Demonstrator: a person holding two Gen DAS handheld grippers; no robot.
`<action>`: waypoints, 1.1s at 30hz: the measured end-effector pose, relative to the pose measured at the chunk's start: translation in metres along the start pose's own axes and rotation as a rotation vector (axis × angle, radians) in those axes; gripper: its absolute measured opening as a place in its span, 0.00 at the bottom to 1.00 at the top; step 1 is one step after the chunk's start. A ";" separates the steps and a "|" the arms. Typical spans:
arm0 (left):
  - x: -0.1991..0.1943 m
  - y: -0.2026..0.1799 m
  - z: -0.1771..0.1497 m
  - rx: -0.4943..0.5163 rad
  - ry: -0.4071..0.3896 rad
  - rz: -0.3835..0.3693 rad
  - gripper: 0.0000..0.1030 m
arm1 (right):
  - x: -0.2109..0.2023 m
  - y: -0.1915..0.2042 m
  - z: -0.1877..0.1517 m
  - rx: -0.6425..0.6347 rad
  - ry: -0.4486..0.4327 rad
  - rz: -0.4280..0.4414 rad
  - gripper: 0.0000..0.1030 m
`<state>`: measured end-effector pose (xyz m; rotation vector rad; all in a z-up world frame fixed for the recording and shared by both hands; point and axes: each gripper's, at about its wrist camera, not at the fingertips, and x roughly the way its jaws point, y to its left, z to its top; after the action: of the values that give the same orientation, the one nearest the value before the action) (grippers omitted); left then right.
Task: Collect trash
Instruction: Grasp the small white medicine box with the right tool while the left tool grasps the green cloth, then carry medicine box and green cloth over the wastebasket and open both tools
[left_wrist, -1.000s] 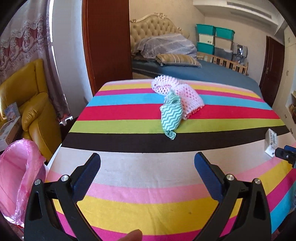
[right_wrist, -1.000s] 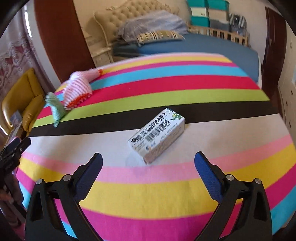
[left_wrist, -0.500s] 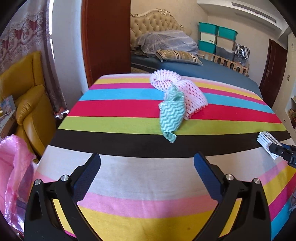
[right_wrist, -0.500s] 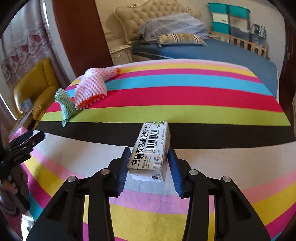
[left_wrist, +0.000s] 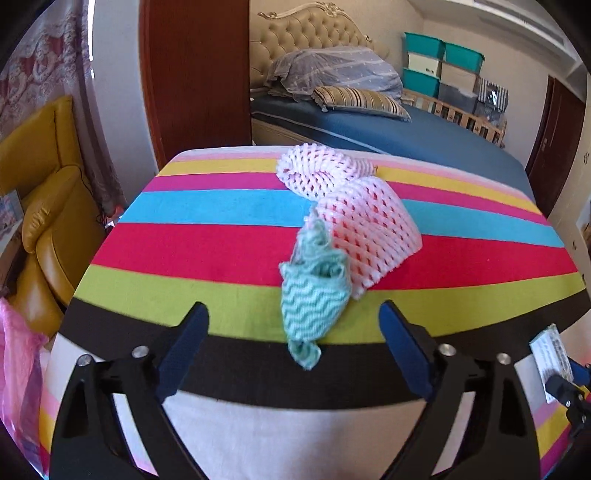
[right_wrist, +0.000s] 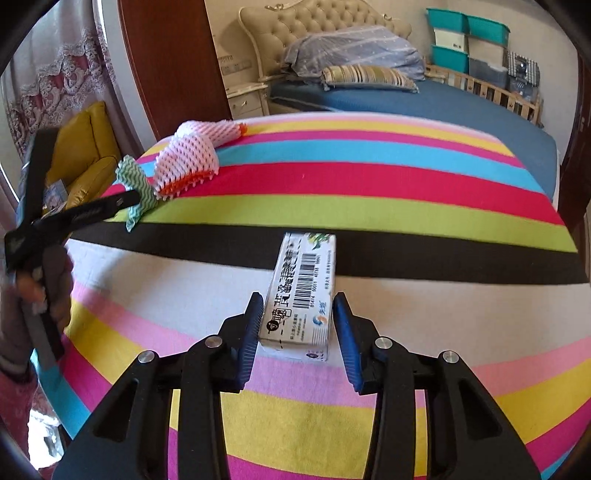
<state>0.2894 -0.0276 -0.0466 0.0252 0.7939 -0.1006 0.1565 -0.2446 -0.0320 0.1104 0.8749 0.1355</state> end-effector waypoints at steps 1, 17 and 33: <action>0.006 -0.001 0.003 0.004 0.010 -0.005 0.76 | 0.002 0.000 -0.001 -0.001 0.007 -0.001 0.38; -0.029 0.009 -0.035 0.030 -0.039 -0.158 0.26 | 0.013 0.004 0.007 -0.030 0.022 -0.061 0.63; -0.101 0.027 -0.088 0.070 -0.109 -0.186 0.27 | -0.001 0.050 -0.005 -0.125 -0.053 0.119 0.33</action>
<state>0.1588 0.0128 -0.0366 0.0125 0.6827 -0.3036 0.1485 -0.1951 -0.0265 0.0490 0.8048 0.2970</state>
